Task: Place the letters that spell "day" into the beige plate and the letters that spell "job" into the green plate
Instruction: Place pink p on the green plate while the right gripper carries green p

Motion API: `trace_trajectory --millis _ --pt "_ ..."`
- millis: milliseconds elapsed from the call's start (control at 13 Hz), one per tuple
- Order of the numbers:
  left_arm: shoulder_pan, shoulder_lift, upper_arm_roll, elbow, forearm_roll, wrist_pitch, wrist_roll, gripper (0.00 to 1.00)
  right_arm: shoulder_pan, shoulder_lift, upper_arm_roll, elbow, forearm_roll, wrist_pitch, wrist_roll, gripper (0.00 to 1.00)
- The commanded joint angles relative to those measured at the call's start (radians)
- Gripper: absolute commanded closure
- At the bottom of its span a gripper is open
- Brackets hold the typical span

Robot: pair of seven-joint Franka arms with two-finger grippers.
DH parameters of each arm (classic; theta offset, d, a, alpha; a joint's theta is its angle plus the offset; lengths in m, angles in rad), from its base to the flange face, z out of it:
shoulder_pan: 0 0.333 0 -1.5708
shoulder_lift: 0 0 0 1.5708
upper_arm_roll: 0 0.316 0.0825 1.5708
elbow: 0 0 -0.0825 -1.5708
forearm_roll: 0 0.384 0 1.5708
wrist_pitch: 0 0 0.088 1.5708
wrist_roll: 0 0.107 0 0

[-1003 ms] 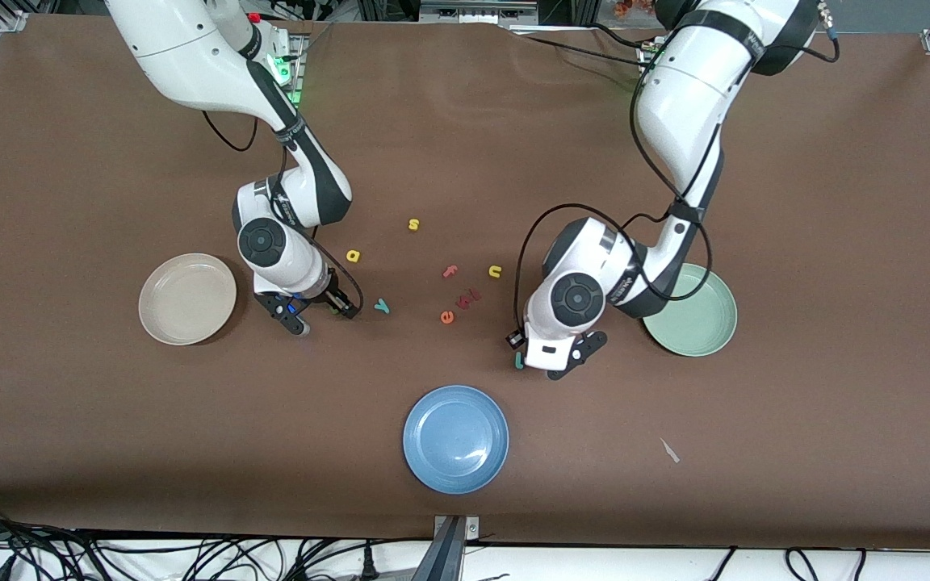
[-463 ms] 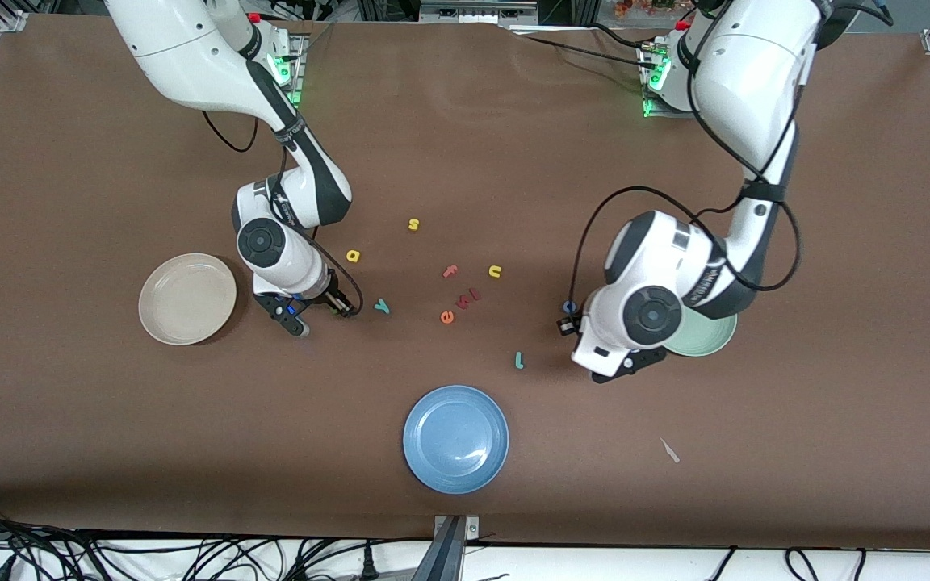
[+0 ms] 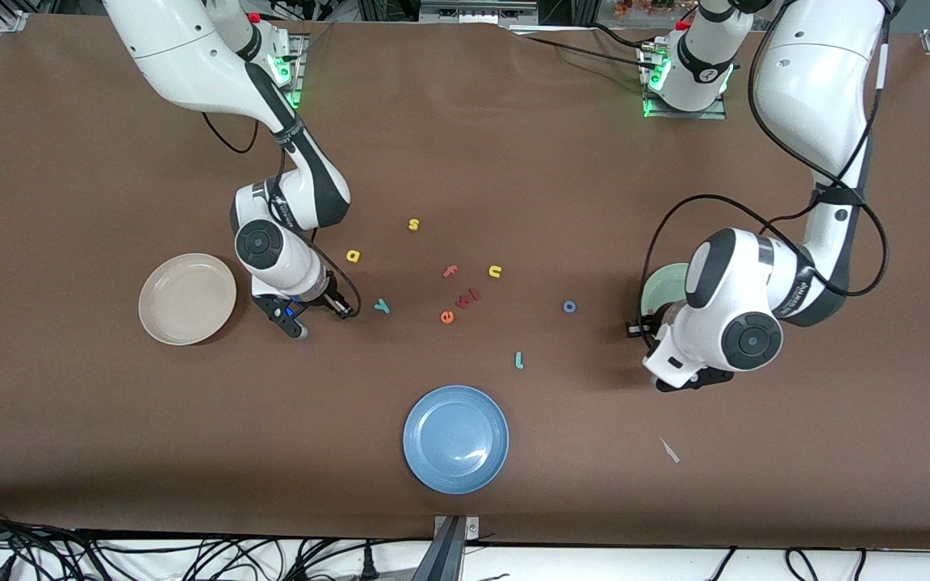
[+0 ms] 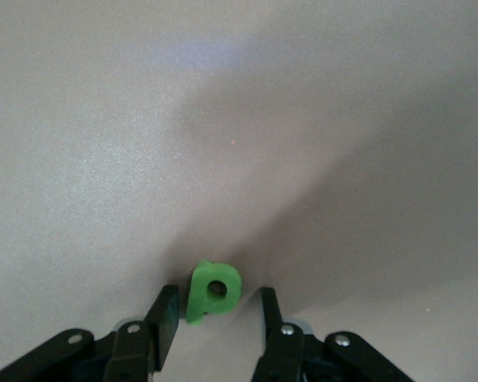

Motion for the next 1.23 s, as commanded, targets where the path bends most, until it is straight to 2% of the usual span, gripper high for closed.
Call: trace_trajectory --millis 0,154,309,617,849,1081,1158 --pt "0.028 -0.057 -0.009 -0.094 0.055 0.007 0.065 1.0 -0.009 0.015 0.004 0.017 -0.018 0.006 -0.001 0.52" --pt "0.06 -0.061 -0.011 -0.117 0.055 0.01 0.114 1.0 -0.007 0.017 0.004 0.017 -0.018 0.006 0.002 0.61" --pt "0.065 -0.063 -0.011 -0.15 0.055 0.027 0.124 1.0 -0.007 0.02 0.004 0.017 -0.018 0.006 0.005 0.65" --pt "0.079 -0.07 -0.011 -0.258 0.055 0.167 0.182 1.0 -0.007 0.021 0.006 0.017 -0.019 0.006 0.004 0.8" --pt "0.082 -0.072 -0.011 -0.353 0.057 0.31 0.182 1.0 -0.007 0.021 0.004 0.02 -0.024 0.006 0.002 0.83" --pt "0.093 -0.07 -0.011 -0.373 0.055 0.344 0.211 1.0 -0.006 0.021 0.004 0.031 -0.023 0.001 0.001 0.87" --pt "0.093 -0.069 -0.011 -0.373 0.055 0.344 0.211 1.0 -0.006 0.021 0.004 0.032 -0.024 -0.001 -0.001 0.91"
